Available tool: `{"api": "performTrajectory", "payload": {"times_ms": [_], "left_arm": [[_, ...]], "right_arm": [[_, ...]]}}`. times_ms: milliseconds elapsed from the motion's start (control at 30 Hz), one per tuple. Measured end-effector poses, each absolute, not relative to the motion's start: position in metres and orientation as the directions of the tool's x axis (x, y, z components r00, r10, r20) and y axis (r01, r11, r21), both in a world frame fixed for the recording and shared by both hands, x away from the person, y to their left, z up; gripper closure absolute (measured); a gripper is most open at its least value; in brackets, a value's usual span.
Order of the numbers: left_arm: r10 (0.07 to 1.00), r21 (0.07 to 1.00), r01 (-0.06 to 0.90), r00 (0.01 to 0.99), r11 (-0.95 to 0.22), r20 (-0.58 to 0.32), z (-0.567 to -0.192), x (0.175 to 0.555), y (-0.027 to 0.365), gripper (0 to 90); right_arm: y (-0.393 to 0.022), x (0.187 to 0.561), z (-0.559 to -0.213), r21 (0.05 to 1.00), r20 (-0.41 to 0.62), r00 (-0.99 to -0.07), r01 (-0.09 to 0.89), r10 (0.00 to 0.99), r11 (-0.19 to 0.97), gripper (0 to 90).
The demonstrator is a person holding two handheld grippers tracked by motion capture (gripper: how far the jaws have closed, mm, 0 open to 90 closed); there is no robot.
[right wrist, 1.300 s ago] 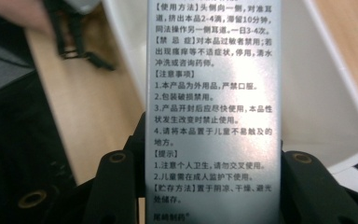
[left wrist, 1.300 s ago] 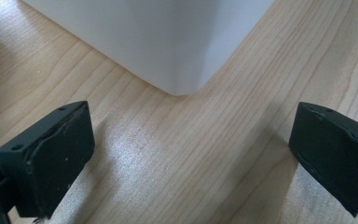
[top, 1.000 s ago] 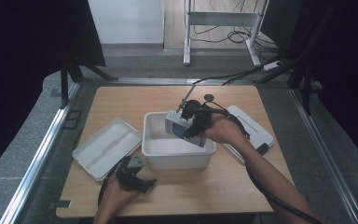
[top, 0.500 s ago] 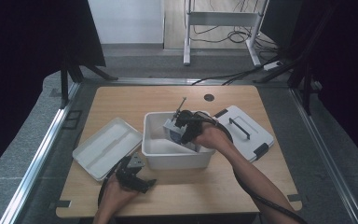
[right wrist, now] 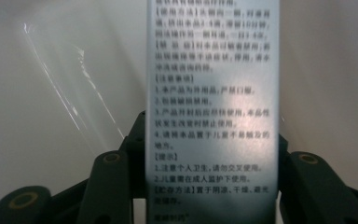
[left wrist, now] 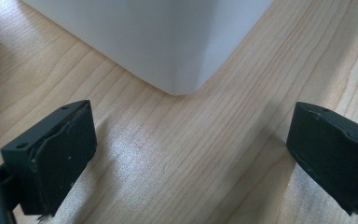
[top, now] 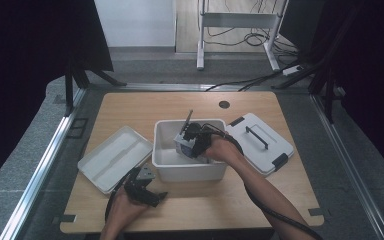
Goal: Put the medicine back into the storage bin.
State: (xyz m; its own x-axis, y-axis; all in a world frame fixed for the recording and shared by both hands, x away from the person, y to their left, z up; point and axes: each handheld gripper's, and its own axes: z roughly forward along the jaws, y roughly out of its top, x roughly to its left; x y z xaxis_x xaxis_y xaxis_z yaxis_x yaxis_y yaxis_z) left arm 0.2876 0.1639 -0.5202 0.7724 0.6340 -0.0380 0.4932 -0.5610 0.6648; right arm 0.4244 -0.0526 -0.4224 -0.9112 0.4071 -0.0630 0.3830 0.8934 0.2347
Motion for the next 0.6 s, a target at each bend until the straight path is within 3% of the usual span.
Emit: {"api": "performTrajectory", "payload": {"times_ms": [367, 600], "left_arm": [[0.636, 0.665, 0.495, 0.771, -0.559, -0.040, -0.520, 0.287, 0.164, 1.4], [0.634, 0.664, 0.493, 0.773, -0.562, -0.037, -0.520, 0.288, 0.164, 1.4]], "right_arm": [[-0.063, 0.420, -0.397, 0.316, -0.043, -0.904, 0.392, 0.426, 0.864, 43.5], [-0.080, 0.411, -0.378, 0.418, -0.022, -0.905, 0.379, 0.426, 0.826, 27.7]]}}
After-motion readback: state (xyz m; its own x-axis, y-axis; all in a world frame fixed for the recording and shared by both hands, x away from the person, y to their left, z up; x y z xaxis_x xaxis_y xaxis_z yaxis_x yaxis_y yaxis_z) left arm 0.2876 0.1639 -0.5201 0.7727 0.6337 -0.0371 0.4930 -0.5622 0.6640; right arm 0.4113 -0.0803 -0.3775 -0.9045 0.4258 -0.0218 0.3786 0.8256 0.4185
